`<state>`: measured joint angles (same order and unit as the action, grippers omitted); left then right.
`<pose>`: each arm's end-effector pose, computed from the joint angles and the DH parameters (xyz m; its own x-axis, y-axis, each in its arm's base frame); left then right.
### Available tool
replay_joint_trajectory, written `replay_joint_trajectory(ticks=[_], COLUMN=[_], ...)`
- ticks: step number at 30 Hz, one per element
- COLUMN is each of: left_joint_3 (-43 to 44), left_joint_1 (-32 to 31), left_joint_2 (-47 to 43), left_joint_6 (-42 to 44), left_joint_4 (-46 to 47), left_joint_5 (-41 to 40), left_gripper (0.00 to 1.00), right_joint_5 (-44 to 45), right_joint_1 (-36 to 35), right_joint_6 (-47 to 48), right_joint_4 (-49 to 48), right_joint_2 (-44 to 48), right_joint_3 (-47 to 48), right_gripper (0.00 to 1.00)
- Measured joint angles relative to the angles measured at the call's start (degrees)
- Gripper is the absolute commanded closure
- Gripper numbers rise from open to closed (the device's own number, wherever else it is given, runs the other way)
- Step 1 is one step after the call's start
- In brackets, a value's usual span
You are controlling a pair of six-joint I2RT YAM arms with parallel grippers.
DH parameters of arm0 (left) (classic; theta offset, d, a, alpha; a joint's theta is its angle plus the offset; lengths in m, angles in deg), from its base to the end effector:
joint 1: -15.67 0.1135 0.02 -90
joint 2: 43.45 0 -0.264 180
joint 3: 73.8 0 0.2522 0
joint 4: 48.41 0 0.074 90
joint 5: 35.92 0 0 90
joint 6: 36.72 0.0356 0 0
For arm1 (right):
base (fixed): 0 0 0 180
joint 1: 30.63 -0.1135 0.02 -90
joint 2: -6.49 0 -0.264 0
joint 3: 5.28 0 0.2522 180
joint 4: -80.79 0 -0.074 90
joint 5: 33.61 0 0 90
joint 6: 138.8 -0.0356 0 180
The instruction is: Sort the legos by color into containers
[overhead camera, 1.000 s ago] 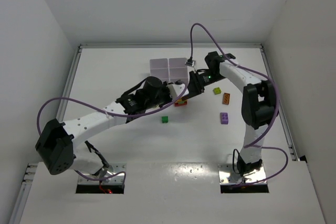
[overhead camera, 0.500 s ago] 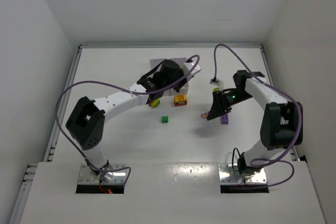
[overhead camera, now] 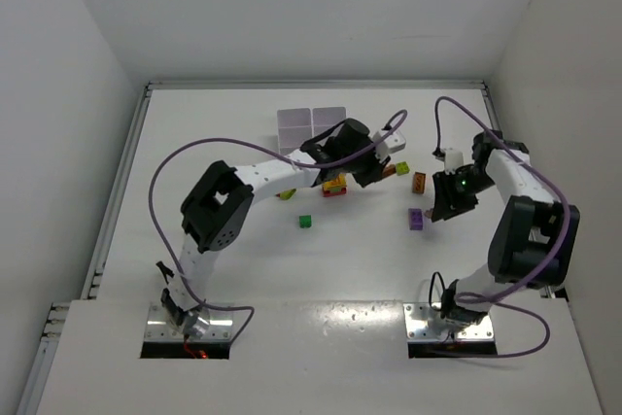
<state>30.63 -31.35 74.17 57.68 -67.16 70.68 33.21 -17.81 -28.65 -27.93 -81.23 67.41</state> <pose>0.3196 -0.3579 0.2327 -0.2931 0.4224 -0.8577 0.8915 0.4449 -0.0856 0.2566 -0.0440 0.2054 -0.9753 -0.1028 -0.1957 -0.1669 0.9230 0.3466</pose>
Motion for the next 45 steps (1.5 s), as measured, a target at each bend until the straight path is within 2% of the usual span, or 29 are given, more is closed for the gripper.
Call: replay_joint_trajectory(ticks=[9, 11, 14, 15, 18, 19, 24, 25, 27, 33, 35, 38, 41, 45], left_joint_3=[6.45, 7.06, 7.19, 7.23, 7.82, 8.22, 8.17, 7.45, 4.17, -2.08, -2.91, -4.72, -5.42, -8.17], left_joint_1=[-1.70, -1.70, -1.86, -1.88, -1.90, -1.95, -2.01, -2.01, -1.99, -1.07, -0.11, 2.95, 5.77, 9.31], left_joint_2=[9.14, 11.08, 13.42, 13.97, 15.34, 15.50, 15.32, 14.91, 12.24, -1.75, -7.56, -17.14, -20.31, -18.62], left_joint_6=[-2.01, -2.95, -4.20, -4.59, -5.55, -5.88, -6.45, -6.45, -6.32, -4.50, -2.82, 1.62, 4.90, 8.33], left_joint_4=[-2.73, -3.13, -3.74, -3.91, -3.96, -3.96, -3.67, -3.26, -2.58, -4.20, -5.20, -8.04, -10.71, -15.04], left_joint_5=[4.90, 5.33, 5.73, 5.84, 6.21, 6.12, 5.92, 5.97, 6.08, 6.12, 4.68, 1.29, -0.96, -3.13], left_gripper=[0.93, 0.88, 0.79, 0.71, 0.61, 0.58, 0.54, 0.51, 0.50, 0.50, 0.45, 0.45, 0.45, 0.46], right_joint_5=[7.56, 8.02, 8.02, 8.07, 8.07, 8.00, 7.21, 6.71, 5.97, 0.46, -1.90, -4.52, -5.53, -6.91], right_joint_1=[3.17, 3.04, 2.58, 2.43, 2.03, 2.03, 2.03, 2.03, 1.92, 0.33, -0.66, -3.50, -6.62, -10.58], right_joint_6=[1.29, 1.31, 1.20, 1.07, 0.74, 0.63, 0.55, 0.72, 1.22, 2.45, 2.60, 2.60, 2.58, 2.54], right_joint_4=[0.17, 0.17, 0.98, 1.03, 1.33, 1.42, 1.29, 1.44, 1.53, 3.87, 4.00, 3.67, 3.30, 3.08], right_joint_2=[-11.82, -14.16, -15.45, -15.52, -16.33, -16.55, -17.18, -17.00, -15.80, -8.44, -7.15, -6.60, -6.67, -7.93], right_joint_3=[0.02, 0.00, 0.28, 0.35, 1.16, 1.36, 2.34, 2.86, 4.17, 12.92, 16.15, 18.47, 18.75, 20.83], right_gripper=[0.99, 0.96, 0.87, 0.85, 0.71, 0.63, 0.49, 0.42, 0.39, 0.39, 0.39, 0.38, 0.38, 0.38])
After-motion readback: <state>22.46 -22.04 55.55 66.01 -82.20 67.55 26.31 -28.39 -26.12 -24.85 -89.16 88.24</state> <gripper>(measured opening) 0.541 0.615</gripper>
